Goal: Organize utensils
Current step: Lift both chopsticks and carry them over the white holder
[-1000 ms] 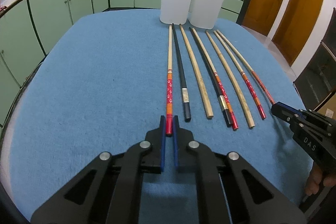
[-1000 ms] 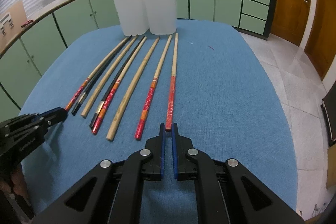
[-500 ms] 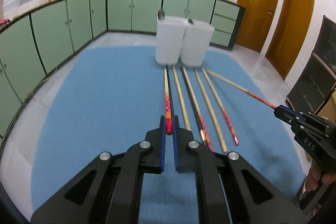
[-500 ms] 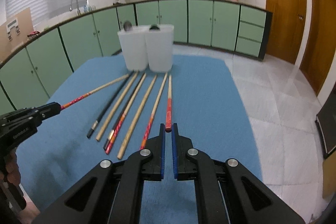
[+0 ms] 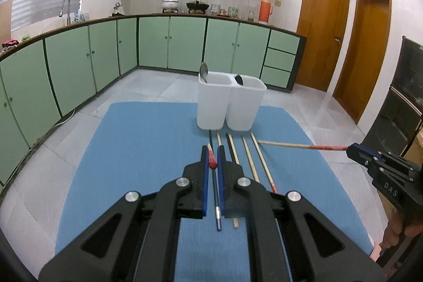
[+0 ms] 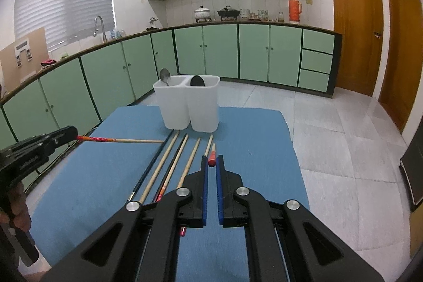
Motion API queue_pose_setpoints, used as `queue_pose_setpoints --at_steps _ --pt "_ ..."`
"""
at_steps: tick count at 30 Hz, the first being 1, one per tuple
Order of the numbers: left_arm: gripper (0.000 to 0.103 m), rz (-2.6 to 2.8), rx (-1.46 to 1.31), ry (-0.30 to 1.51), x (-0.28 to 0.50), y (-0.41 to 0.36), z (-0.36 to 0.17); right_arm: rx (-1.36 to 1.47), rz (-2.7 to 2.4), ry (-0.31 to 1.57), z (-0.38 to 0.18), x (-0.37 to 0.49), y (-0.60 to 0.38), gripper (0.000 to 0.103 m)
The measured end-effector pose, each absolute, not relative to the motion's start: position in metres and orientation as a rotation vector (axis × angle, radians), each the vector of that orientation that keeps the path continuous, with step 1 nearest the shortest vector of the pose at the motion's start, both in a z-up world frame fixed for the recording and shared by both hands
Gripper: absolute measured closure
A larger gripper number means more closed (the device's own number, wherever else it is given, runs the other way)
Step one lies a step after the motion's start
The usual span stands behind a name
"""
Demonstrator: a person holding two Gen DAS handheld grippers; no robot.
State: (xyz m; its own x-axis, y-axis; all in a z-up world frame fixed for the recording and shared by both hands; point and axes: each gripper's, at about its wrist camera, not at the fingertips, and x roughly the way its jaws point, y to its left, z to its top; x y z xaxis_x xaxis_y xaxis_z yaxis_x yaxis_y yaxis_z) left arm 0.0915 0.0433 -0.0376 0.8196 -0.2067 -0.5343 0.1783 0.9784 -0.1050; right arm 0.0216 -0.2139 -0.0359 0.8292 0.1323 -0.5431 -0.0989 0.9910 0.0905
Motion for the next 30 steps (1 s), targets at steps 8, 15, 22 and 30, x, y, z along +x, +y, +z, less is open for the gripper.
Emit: queue_pose_setpoints --at_steps 8,15,22,30 --pt "0.098 -0.203 -0.069 0.519 0.100 0.048 -0.020 0.068 0.134 0.558 -0.020 0.032 -0.217 0.097" --pt "0.098 -0.212 -0.078 0.480 0.104 0.053 -0.006 0.065 0.157 0.530 -0.001 0.042 -0.219 0.098" --pt "0.098 -0.224 -0.078 0.452 0.106 0.055 0.007 0.064 0.182 0.520 0.008 0.048 -0.219 0.098" --pt "0.098 -0.244 -0.083 0.432 0.108 0.055 0.018 0.051 0.212 0.507 0.023 0.052 -0.220 0.098"
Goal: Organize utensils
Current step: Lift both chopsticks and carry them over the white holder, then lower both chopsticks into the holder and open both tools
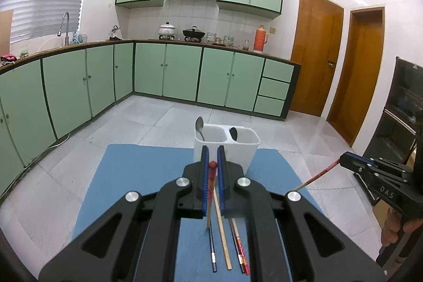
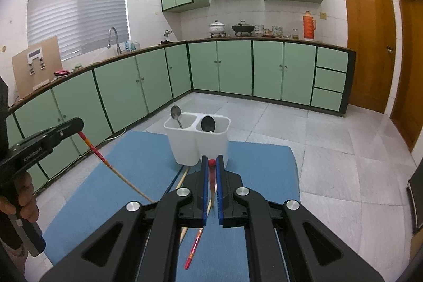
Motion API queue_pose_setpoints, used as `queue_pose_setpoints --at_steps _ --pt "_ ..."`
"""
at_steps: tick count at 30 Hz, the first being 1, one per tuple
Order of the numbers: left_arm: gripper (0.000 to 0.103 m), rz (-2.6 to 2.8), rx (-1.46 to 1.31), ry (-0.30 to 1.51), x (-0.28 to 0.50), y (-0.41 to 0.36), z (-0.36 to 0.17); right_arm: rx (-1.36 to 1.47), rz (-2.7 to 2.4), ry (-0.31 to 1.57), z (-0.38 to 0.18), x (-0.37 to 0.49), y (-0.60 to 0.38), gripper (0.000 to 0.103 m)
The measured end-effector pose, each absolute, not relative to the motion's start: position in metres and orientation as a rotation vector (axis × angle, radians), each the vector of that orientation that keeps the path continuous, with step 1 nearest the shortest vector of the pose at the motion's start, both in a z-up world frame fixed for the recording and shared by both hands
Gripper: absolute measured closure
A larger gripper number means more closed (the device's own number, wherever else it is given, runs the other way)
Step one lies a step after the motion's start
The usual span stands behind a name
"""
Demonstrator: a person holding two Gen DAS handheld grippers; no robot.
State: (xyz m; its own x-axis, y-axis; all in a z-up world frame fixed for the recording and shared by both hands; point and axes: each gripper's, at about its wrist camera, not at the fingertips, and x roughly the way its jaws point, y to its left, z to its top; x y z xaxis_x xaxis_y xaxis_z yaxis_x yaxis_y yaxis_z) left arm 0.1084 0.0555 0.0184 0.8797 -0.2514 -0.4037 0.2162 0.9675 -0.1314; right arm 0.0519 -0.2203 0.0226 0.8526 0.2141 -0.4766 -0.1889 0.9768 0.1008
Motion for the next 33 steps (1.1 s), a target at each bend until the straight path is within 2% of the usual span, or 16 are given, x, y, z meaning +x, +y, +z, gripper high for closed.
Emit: queue_pose_setpoints --at_steps 15,25,33 --pt "0.098 -0.276 -0.101 0.386 0.120 0.057 0.047 0.031 0.267 0.463 0.059 0.065 -0.217 0.098" --pt "0.098 -0.288 -0.095 0.254 0.136 0.046 0.101 0.019 0.292 0.365 0.110 0.077 -0.218 0.098" --pt "0.098 -0.275 -0.081 0.154 0.170 0.025 0.135 0.007 0.271 0.314 0.140 0.117 -0.215 0.098"
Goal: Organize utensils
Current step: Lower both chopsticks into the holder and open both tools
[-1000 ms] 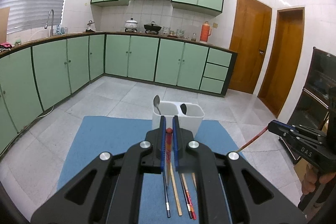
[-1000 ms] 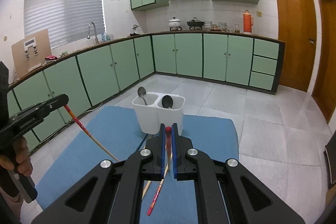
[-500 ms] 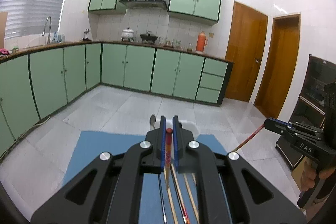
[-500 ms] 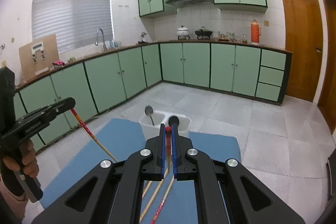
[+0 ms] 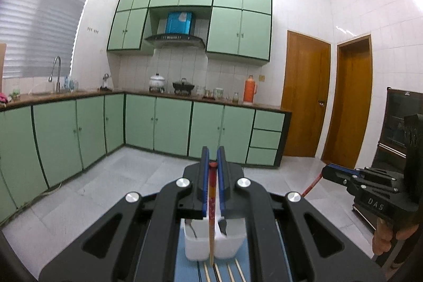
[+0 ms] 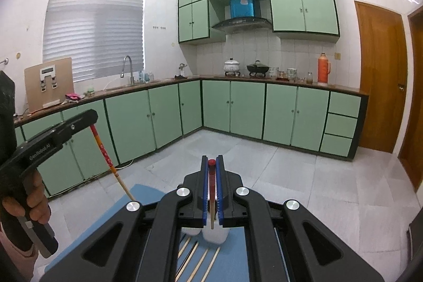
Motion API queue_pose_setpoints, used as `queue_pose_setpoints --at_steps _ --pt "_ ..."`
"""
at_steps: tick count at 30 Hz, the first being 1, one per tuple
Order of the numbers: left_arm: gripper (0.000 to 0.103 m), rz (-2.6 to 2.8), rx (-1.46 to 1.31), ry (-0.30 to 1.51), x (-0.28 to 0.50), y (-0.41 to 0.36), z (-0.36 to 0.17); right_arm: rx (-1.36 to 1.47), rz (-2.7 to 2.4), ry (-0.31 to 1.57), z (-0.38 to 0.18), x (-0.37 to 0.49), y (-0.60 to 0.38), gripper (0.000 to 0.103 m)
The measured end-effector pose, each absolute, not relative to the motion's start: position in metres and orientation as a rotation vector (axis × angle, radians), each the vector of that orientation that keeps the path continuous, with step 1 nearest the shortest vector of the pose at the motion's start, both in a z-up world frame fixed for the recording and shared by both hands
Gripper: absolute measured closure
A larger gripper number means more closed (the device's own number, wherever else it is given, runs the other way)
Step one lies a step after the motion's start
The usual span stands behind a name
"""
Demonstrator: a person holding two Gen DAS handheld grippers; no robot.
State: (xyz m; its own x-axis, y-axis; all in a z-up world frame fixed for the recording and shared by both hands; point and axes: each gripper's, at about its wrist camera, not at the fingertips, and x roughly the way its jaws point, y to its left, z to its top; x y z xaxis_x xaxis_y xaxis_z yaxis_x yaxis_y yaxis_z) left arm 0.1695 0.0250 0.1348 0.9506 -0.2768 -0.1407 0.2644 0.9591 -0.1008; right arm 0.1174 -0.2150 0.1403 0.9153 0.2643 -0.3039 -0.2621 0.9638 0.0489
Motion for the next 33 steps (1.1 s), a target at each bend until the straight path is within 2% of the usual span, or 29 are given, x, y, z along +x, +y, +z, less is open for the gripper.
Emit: queue_pose_setpoints --at_steps 9,17,28,31,33 --pt "0.098 -0.244 -0.063 0.116 0.243 0.002 0.134 0.012 0.252 0.353 0.134 0.188 -0.213 0.098" --pt "0.098 -0.223 -0.054 0.232 0.306 -0.010 0.076 0.006 0.246 0.454 0.089 0.231 -0.201 0.098" --pt "0.097 -0.252 -0.008 0.366 0.313 0.000 0.026 -0.024 0.259 0.500 0.048 0.225 -0.193 0.097" --pt "0.088 -0.258 -0.011 0.383 0.307 0.006 0.022 -0.030 0.271 0.513 0.043 0.222 -0.190 0.097" --pt "0.076 -0.257 -0.023 0.382 0.303 0.010 0.024 -0.019 0.271 0.512 0.041 0.219 -0.192 0.096"
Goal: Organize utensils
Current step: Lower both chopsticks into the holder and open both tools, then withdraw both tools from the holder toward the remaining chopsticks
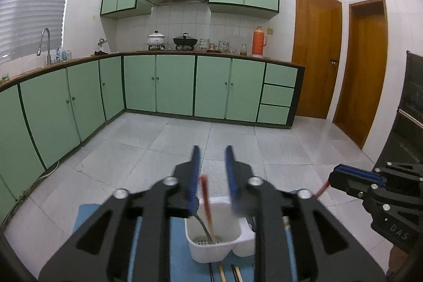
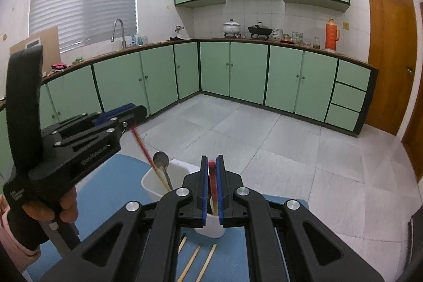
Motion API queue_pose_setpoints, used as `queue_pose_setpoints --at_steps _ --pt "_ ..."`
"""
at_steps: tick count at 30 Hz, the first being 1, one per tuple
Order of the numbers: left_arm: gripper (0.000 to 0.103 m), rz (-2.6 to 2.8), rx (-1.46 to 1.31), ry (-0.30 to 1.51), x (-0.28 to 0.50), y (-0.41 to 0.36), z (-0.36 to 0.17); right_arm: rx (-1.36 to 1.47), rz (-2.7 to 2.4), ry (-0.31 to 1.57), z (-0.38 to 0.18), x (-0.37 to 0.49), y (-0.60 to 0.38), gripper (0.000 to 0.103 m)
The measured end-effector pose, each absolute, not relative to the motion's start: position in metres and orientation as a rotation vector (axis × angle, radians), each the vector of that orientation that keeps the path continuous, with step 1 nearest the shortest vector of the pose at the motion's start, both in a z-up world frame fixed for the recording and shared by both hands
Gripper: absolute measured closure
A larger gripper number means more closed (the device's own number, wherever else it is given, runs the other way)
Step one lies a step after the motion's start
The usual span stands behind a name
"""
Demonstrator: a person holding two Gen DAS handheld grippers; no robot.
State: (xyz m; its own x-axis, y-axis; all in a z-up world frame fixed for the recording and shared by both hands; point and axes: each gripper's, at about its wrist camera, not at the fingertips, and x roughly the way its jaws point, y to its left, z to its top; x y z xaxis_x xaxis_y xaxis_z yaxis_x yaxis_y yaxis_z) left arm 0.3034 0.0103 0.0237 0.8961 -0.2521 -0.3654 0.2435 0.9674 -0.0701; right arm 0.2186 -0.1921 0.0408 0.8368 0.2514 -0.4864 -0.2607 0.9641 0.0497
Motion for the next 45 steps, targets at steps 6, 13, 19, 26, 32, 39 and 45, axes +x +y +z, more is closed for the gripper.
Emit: queue_pose_setpoints --at_steps 6,13,19,26,32,39,45 --pt "0.048 -0.242 -0.043 0.371 0.282 0.021 0.028 0.019 0.248 0.466 0.049 0.199 -0.206 0.067" --pt "0.021 -0.207 -0.060 0.338 0.232 0.037 0.030 0.047 0.183 0.386 0.049 0.149 -0.220 0.038" --pt "0.014 -0.190 -0.022 0.376 0.185 0.044 0.006 0.040 0.163 0.400 0.023 0.103 -0.214 0.026" --pt "0.013 -0.178 0.027 0.500 0.149 0.053 -0.039 0.053 0.127 0.496 -0.024 0.064 -0.206 0.021" --pt "0.013 -0.164 0.035 0.622 0.132 0.055 -0.075 0.100 0.116 0.615 -0.069 0.043 -0.199 0.021" --pt "0.013 -0.149 0.031 0.739 0.115 0.061 -0.113 0.091 0.102 0.730 -0.111 0.024 -0.186 0.044" --pt "0.013 -0.164 0.035 0.787 0.097 0.056 -0.134 0.085 0.119 0.819 -0.137 0.018 -0.174 0.064"
